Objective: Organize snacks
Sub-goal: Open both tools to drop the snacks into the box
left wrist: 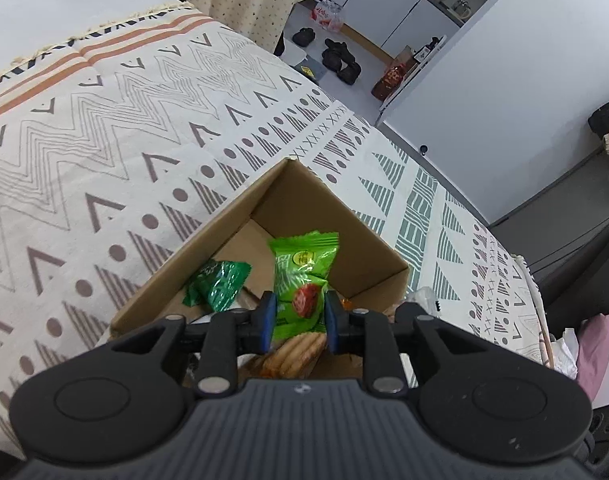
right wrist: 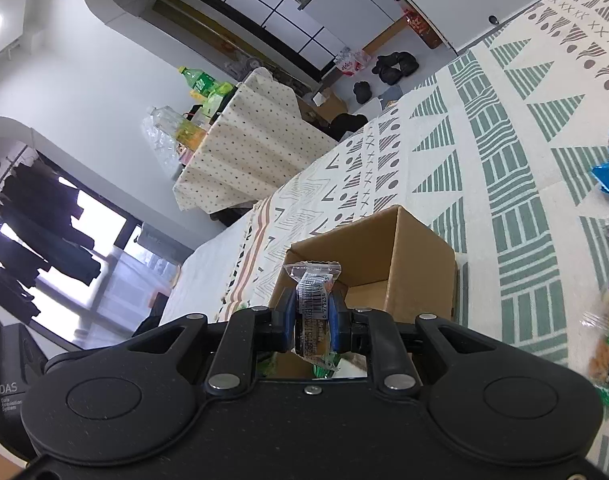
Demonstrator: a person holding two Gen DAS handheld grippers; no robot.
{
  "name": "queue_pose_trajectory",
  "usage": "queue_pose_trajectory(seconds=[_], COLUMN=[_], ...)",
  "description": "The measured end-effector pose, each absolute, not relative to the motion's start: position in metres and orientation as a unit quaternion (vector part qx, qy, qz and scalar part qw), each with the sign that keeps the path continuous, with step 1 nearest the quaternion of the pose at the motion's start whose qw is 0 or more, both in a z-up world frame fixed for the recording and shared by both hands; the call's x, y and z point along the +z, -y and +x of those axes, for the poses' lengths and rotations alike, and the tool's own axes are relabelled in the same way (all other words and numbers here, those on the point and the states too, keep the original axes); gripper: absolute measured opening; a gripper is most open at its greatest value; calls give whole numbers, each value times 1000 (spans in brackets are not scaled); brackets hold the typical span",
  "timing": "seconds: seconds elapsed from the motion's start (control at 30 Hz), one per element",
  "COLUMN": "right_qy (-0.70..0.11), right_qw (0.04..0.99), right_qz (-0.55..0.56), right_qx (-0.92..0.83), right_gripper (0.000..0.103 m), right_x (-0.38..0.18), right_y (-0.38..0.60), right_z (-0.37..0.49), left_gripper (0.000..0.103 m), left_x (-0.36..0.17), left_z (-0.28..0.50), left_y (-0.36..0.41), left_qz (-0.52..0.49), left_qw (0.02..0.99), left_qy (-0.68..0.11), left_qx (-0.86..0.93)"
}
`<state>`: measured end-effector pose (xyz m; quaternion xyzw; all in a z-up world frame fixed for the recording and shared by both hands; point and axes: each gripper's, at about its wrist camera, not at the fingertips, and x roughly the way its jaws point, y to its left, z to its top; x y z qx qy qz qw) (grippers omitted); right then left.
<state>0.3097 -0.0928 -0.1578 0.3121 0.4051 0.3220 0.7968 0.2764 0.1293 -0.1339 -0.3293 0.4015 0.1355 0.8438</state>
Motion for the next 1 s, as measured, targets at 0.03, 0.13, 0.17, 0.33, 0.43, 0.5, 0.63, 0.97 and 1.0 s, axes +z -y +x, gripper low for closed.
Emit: queue_pose_trajectory(seconds=[0.03, 0.13, 0.17, 0.33, 0.43, 0.5, 0.63, 0.97, 1.0], right_qy=[-407, -412, -413, -413, -408, -405, -390, -363, -360], right_qw=[797, 799, 799, 801, 803, 805, 814, 845, 849], right_qz=[309, 300, 298, 290, 291, 292, 291, 259, 254], right_qx=[321, 321, 320, 322, 321, 321, 316, 295, 291], right_gripper=[18, 21, 21, 33, 40, 46, 68, 91, 93], right_x=[-158, -161, -162, -163, -160, -157, -149, -121, -118], right_y=[92, 86, 85, 82, 84, 87, 94, 124, 129], right_z=[311, 314, 314, 314, 311, 309, 303, 284, 281], left_gripper=[24, 24, 24, 35, 45, 51, 69, 87, 89], left_x=[-136, -143, -146, -149, -146, -143, -136, -121, -119], left_z=[278, 281, 281, 275, 270, 267, 261, 243, 241], left_y=[-129, -132, -133, -133, -131, -128, -123, -105, -102], left_qz=[-324, -327, -330, -323, -320, -314, -311, -293, -291], left_qw=[844, 837, 834, 832, 833, 836, 838, 842, 844], left_qy=[-403, -415, -418, -422, -419, -417, -412, -409, -408], left_qx=[138, 144, 144, 159, 167, 170, 174, 195, 192])
